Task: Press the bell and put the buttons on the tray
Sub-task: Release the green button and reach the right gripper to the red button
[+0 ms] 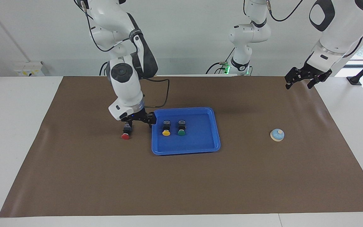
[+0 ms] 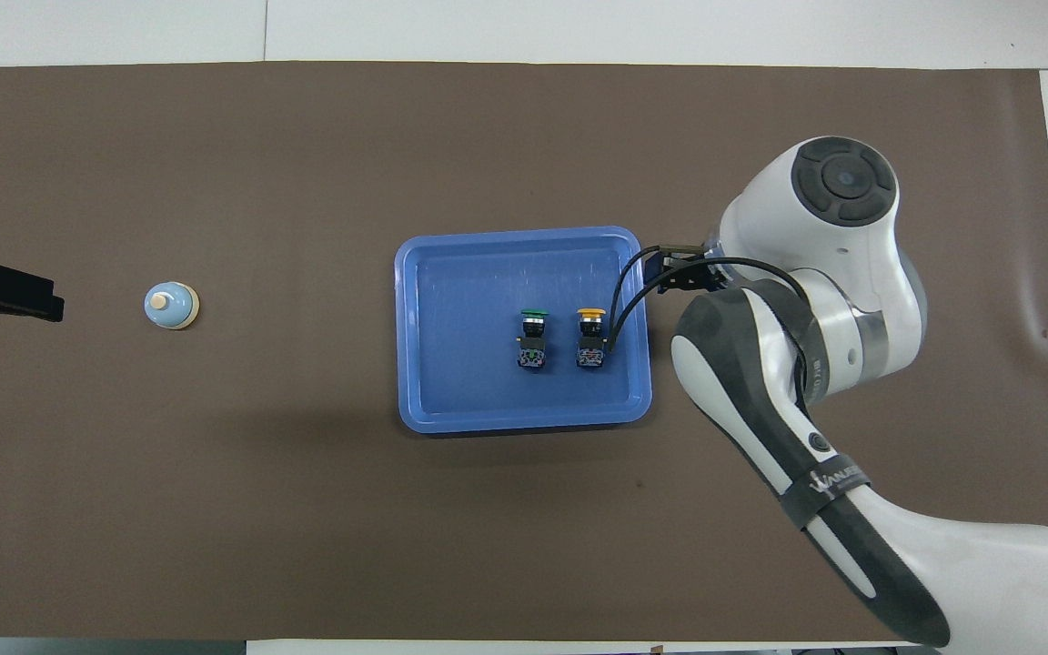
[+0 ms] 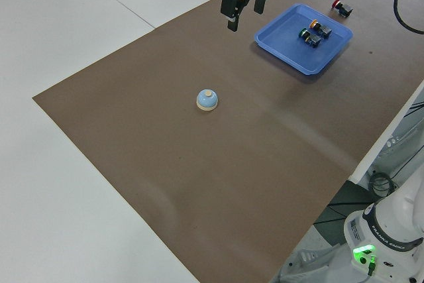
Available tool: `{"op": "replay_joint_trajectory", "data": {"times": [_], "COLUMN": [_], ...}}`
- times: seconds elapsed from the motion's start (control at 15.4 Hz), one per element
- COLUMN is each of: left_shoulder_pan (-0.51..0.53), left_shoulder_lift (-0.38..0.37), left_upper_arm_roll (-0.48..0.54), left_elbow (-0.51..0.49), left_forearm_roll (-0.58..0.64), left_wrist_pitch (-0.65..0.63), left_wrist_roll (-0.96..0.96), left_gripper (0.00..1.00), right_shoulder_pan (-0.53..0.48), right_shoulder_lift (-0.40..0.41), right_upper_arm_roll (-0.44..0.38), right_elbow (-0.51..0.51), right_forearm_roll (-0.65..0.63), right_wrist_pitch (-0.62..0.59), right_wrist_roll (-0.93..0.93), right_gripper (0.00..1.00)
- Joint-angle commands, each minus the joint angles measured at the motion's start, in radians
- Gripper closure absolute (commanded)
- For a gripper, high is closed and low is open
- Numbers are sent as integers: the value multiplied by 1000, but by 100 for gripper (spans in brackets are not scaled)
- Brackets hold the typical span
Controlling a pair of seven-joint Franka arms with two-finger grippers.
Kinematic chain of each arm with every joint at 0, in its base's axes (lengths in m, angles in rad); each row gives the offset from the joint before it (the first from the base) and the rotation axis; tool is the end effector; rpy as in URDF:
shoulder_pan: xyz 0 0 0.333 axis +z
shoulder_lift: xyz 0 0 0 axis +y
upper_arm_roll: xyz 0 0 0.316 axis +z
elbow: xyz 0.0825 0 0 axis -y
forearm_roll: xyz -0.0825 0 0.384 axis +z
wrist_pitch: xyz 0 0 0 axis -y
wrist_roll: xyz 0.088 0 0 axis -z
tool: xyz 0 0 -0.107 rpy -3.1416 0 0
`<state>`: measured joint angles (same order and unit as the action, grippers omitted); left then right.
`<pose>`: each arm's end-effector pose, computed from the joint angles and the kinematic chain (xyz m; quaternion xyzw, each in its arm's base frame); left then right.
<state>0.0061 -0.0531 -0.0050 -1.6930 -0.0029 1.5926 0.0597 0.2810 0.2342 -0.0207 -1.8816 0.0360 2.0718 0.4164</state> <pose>0.5372 0.0002 0.5977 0.9993 -0.0292 -0.0236 0.0020 0.5868 0.1588 0.3820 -0.9959 0.0867 0.0251 0.0051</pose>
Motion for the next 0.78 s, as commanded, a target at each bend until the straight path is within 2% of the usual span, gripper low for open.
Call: {"op": "replay_joint_trajectory", "data": {"times": [0.0,0.13,0.26,0.58,0.71], "left_shoulder_pan": [-3,-3,-3,-3,-3], "left_shoulder_lift": [-13,-13,-13,-13,-13], "left_upper_arm_roll": [0,0,0,0,0], "left_elbow": [-11,-11,-11,-11,-11], "left_forearm_roll": [17,17,17,17,17], "left_wrist_pitch": [-3,-3,-3,-3,-3], "left_wrist_roll": [-12,-12,-12,-12,-12], "left_gripper": [0,0,0,0,0], "right_shoulder_pan": [-60,-60,-89,-91,-92], "right_shoulder_lift": [-56,-81,-81,-90,-90], "right_upper_arm_roll": [16,16,16,16,16], "right_elbow": [-155,-246,-287,-324,-333], "right_forearm_roll": [-5,-5,-5,-5,-5], "right_wrist_pitch": [111,178,224,234,241], "right_wrist_roll": [-33,-33,-37,-57,-67], "right_gripper": [0,0,0,0,5]}}
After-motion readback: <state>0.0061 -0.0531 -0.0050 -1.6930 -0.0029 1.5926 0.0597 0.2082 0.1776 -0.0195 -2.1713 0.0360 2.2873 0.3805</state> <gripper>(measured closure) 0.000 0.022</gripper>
